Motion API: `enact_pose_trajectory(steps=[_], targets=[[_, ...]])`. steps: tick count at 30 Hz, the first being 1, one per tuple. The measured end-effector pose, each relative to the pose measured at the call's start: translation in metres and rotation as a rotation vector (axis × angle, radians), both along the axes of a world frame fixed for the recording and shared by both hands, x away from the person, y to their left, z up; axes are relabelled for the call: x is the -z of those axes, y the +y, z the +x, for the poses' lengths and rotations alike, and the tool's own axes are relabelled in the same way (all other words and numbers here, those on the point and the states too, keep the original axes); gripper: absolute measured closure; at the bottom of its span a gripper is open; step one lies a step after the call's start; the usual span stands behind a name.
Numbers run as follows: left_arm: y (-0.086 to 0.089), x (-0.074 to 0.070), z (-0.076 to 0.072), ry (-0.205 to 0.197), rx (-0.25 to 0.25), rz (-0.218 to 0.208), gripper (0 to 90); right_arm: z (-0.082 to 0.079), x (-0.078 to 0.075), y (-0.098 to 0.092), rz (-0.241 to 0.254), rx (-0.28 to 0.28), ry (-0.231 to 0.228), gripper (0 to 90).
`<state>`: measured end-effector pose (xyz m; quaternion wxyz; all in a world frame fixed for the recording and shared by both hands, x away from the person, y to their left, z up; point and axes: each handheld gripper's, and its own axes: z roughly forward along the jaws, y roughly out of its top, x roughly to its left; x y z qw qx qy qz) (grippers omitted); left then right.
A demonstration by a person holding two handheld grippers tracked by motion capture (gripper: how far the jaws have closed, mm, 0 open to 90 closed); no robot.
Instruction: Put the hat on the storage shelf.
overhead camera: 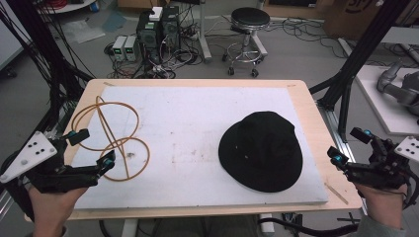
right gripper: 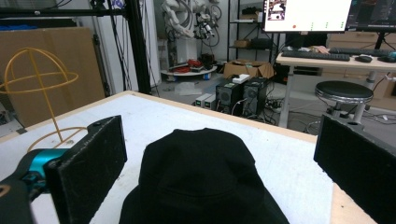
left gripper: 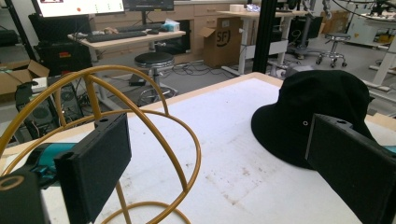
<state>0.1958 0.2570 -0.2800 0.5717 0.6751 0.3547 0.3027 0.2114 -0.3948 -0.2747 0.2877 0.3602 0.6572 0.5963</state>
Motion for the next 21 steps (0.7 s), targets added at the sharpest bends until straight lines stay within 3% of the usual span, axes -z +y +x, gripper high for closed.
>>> enact_pose_trajectory(steps=[16, 21], targets=[[-0.0003, 0.0005, 0.0008, 0.004, 0.003, 0.000, 7.2, 0.0028, 0.0023, 0.0039, 0.001, -0.008, 0.016, 2.0], [0.0002, 0.0002, 0.0012, 0.001, 0.006, -0.002, 7.2, 0.0093, 0.0037, 0.0092, -0.022, -0.025, 0.018, 2.0]])
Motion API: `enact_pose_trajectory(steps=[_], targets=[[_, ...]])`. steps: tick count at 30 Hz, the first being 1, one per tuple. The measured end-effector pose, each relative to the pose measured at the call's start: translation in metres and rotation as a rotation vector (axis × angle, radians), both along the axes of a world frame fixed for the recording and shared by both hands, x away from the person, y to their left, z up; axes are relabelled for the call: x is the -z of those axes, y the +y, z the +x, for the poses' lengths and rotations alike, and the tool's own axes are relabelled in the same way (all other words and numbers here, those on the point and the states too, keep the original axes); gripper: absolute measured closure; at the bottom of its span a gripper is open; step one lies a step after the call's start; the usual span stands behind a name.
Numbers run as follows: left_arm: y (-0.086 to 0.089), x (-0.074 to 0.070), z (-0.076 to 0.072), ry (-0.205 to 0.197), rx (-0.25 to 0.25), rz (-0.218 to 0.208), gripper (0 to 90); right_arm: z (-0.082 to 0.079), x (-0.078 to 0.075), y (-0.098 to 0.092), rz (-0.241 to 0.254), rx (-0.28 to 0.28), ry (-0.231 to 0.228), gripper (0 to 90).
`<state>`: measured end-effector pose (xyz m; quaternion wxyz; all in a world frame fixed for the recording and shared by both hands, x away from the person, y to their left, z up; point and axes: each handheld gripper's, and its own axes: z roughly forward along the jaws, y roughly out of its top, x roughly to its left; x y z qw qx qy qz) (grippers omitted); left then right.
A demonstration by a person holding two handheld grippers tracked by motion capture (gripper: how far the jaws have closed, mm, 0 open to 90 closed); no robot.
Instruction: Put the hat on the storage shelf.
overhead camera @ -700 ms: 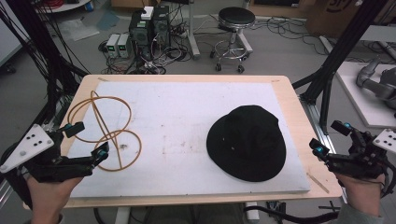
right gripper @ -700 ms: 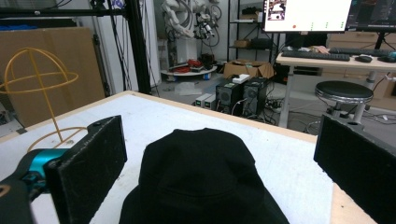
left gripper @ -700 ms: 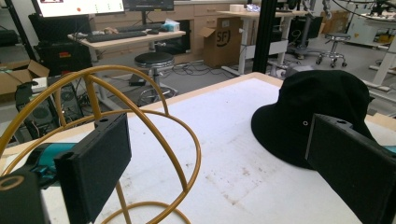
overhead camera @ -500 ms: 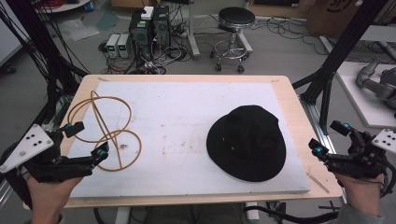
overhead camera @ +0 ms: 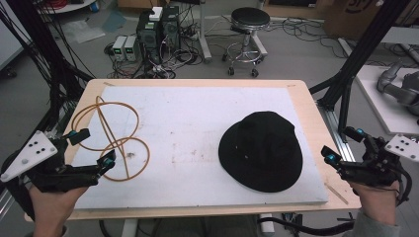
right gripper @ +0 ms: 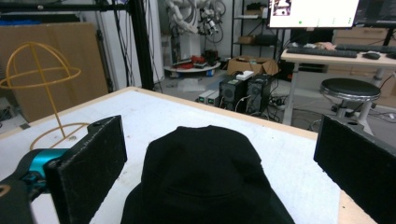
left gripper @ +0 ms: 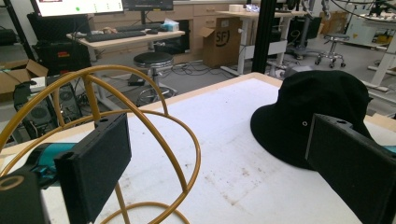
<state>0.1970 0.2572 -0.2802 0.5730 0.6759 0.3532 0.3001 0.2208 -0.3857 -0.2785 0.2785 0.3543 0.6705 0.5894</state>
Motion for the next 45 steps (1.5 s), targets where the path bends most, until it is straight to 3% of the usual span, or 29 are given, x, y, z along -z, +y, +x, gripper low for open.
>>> enact_pose_trajectory(steps=[11, 13, 14, 19, 23, 30, 45], targets=[[0.004, -0.001, -0.004, -0.004, -0.013, -0.005, 7.2, 0.020, 0.002, 0.013, -0.036, -0.051, 0.013, 2.0], [0.005, -0.001, -0.005, -0.005, -0.015, -0.006, 7.2, 0.031, 0.000, 0.021, -0.085, -0.098, 0.027, 2.0], [0.006, -0.001, -0.005, -0.007, -0.017, -0.007, 7.2, 0.031, 0.000, 0.021, -0.085, -0.098, 0.027, 2.0], [0.010, -0.002, -0.007, -0.009, -0.027, -0.011, 7.2, 0.054, -0.003, 0.037, -0.152, -0.202, 0.046, 2.0], [0.011, -0.001, -0.009, -0.006, -0.030, -0.010, 7.2, 0.065, -0.002, 0.044, -0.174, -0.240, 0.061, 2.0], [0.013, 0.000, -0.010, -0.002, -0.035, -0.010, 7.2, 0.093, 0.007, 0.055, -0.222, -0.344, 0.131, 2.1], [0.013, 0.005, -0.008, 0.021, -0.042, -0.001, 7.2, 0.130, 0.026, 0.064, -0.280, -0.397, 0.193, 2.4]])
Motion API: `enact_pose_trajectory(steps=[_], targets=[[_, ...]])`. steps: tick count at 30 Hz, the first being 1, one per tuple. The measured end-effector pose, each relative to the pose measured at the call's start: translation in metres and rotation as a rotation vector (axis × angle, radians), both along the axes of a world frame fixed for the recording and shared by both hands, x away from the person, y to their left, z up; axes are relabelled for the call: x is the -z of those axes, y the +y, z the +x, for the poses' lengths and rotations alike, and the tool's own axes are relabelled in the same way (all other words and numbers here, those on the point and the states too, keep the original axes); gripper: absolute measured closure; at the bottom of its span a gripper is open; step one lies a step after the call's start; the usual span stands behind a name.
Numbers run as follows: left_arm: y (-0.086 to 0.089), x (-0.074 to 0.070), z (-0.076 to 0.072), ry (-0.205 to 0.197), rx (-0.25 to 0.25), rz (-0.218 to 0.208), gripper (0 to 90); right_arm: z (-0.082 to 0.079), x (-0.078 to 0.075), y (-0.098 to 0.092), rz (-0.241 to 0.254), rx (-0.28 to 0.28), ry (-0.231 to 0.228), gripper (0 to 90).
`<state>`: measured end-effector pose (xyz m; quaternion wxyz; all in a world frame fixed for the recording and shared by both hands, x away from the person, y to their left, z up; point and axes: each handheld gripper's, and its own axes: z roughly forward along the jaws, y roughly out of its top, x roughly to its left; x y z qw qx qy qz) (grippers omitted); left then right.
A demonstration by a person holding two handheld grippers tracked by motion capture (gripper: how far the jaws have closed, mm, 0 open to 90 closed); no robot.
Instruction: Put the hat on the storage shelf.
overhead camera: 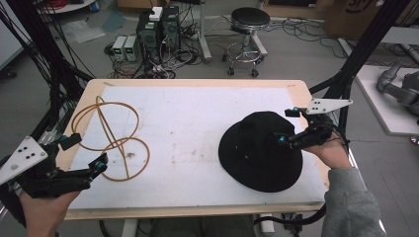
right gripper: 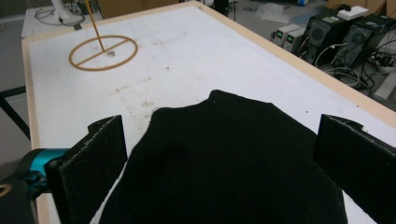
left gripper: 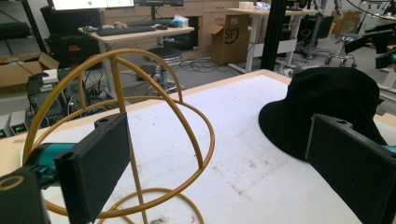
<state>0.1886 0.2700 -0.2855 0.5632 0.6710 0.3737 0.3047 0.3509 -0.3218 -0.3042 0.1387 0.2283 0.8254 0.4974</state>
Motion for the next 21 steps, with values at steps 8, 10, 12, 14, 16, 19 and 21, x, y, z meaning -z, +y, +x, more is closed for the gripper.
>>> enact_pose_trajectory(steps=[8, 10, 12, 14, 16, 19, 21], targets=[[0.000, 0.002, 0.000, 0.009, -0.003, 0.005, 7.2, 0.018, 0.009, 0.006, -0.019, -0.020, 0.032, 6.0], [0.000, 0.003, 0.000, 0.014, -0.005, 0.006, 7.2, 0.024, 0.012, 0.005, -0.020, -0.024, 0.055, 10.3], [-0.001, 0.004, 0.001, 0.019, -0.001, 0.009, 7.2, 0.026, 0.013, 0.005, -0.019, -0.041, 0.065, 17.2], [-0.001, 0.005, 0.001, 0.023, -0.004, 0.011, 7.2, 0.028, 0.014, 0.006, -0.030, -0.050, 0.079, 22.7], [-0.002, 0.006, 0.001, 0.023, -0.001, 0.015, 7.2, 0.028, 0.015, 0.006, -0.032, -0.056, 0.090, 25.4], [-0.002, 0.006, 0.000, 0.023, -0.002, 0.017, 7.2, 0.029, 0.017, 0.006, -0.035, -0.086, 0.082, 37.5], [-0.002, 0.006, 0.000, 0.023, -0.006, 0.014, 7.2, 0.027, 0.020, 0.004, -0.009, -0.097, 0.072, 43.5]])
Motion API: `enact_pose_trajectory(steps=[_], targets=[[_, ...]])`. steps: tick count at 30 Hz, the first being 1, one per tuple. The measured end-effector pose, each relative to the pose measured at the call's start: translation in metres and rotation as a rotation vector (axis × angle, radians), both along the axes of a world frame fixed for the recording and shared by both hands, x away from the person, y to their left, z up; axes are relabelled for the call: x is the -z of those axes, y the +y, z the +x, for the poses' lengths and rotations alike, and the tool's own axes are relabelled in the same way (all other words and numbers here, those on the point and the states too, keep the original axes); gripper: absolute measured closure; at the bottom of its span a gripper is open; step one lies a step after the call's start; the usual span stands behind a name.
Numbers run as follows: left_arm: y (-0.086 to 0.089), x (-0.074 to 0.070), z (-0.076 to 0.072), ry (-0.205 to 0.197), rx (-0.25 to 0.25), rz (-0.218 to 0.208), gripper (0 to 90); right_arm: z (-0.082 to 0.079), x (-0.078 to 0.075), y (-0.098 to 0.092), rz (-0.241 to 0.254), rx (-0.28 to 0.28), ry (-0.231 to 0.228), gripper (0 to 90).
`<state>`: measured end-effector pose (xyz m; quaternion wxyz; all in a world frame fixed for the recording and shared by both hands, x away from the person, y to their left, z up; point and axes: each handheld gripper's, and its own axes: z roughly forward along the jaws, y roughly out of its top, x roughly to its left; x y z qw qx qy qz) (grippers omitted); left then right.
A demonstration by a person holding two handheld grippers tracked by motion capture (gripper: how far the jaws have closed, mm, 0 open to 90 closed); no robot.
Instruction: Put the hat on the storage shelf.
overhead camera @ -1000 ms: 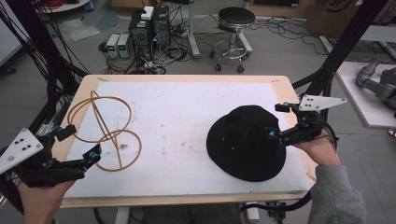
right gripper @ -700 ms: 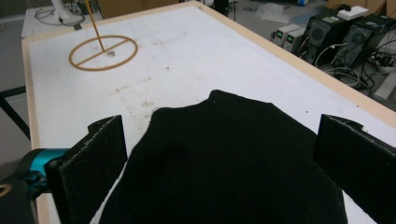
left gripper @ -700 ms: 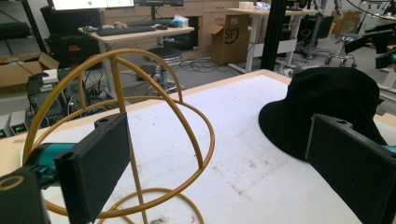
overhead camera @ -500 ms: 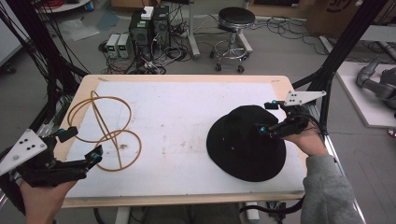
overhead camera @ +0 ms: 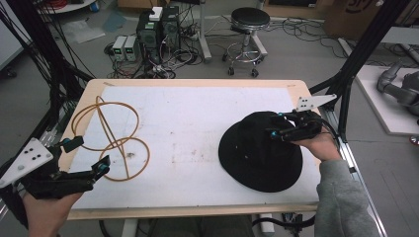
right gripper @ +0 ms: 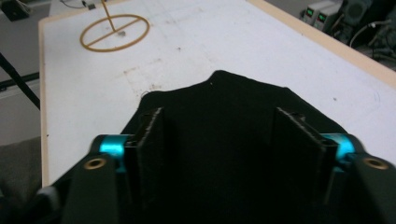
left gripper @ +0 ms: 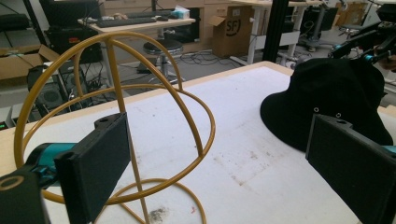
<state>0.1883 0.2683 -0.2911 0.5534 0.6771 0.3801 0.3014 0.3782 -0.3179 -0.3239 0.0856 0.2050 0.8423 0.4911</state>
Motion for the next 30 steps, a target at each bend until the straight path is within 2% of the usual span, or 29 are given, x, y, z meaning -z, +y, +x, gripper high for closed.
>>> enact_pose_trajectory(steps=[3, 4, 5, 8, 9, 10, 13, 23, 26, 30], targets=[[0.001, 0.000, -0.001, -0.001, -0.002, 0.002, 7.2, 0.000, 0.004, -0.002, 0.009, 0.003, 0.012, 47.0], [0.001, 0.000, -0.001, -0.002, -0.002, 0.002, 7.2, 0.000, 0.008, -0.005, 0.023, 0.001, 0.015, 53.6], [0.001, 0.000, -0.001, -0.001, -0.001, 0.002, 7.2, -0.001, 0.010, -0.006, 0.035, -0.005, 0.012, 56.5], [0.001, 0.000, 0.000, 0.000, -0.002, 0.003, 7.2, -0.003, 0.012, -0.007, 0.052, -0.011, -0.018, 71.3], [0.000, 0.000, 0.000, 0.001, -0.002, 0.002, 7.2, -0.003, 0.012, -0.007, 0.052, -0.011, -0.018, 71.3], [0.000, 0.000, 0.000, 0.002, -0.001, 0.003, 7.2, -0.004, 0.012, -0.009, 0.070, -0.007, -0.030, 81.1], [-0.001, 0.001, 0.001, 0.003, 0.001, 0.003, 7.2, -0.006, 0.011, -0.009, 0.069, -0.006, -0.033, 88.0], [-0.001, 0.000, 0.000, 0.001, 0.001, 0.003, 7.2, -0.007, 0.009, -0.009, 0.056, 0.004, -0.022, 90.0], [-0.001, 0.000, 0.000, 0.000, 0.001, 0.002, 7.2, -0.009, 0.003, -0.009, 0.048, -0.002, -0.026, 90.0], [-0.002, 0.000, 0.000, 0.002, 0.006, 0.004, 7.2, -0.012, -0.008, -0.010, 0.065, -0.013, -0.025, 90.0]])
